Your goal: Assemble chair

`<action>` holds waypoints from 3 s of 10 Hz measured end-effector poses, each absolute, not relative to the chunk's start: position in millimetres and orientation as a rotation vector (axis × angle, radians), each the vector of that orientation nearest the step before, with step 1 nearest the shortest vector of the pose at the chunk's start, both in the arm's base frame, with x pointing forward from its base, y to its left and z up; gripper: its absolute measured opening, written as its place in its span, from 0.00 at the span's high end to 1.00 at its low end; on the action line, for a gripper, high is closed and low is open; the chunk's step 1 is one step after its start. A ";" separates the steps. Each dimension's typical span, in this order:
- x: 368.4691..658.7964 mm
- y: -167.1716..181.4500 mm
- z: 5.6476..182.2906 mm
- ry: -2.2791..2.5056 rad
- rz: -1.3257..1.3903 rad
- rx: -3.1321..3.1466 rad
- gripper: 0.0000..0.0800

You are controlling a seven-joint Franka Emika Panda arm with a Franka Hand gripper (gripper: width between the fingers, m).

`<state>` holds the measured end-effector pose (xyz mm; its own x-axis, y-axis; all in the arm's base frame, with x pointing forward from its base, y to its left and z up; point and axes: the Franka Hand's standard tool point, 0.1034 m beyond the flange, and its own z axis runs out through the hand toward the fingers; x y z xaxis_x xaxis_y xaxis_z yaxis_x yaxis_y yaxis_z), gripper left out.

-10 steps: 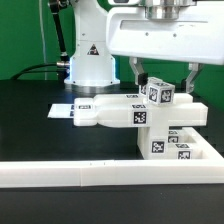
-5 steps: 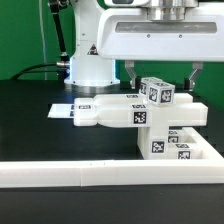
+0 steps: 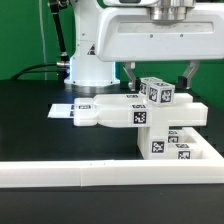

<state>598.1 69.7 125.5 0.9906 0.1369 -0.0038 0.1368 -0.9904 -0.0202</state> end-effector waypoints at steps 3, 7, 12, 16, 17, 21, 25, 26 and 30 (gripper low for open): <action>598.2 69.3 125.5 -0.221 0.008 -3.114 0.34; 598.3 68.8 125.6 -0.173 0.008 -3.117 0.64; 597.9 70.3 125.2 0.466 0.015 -3.088 0.64; 599.1 71.7 124.8 0.994 0.001 -2.958 0.64; 598.9 71.9 124.7 1.177 0.005 -2.890 0.64; 599.0 72.6 124.5 1.671 0.016 -2.628 0.64; 600.1 72.4 124.3 2.090 0.041 -2.285 0.64; 600.1 72.2 124.3 2.119 0.042 -2.257 0.64; 600.3 72.8 124.5 1.976 0.038 -2.382 0.23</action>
Offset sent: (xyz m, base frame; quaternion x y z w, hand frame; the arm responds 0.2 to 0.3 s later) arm 0.0000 0.0000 0.0000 0.0000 0.0000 0.0000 1.0000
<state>600.3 72.8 124.5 0.1851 -0.9815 -0.0490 -0.9827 -0.1843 -0.0203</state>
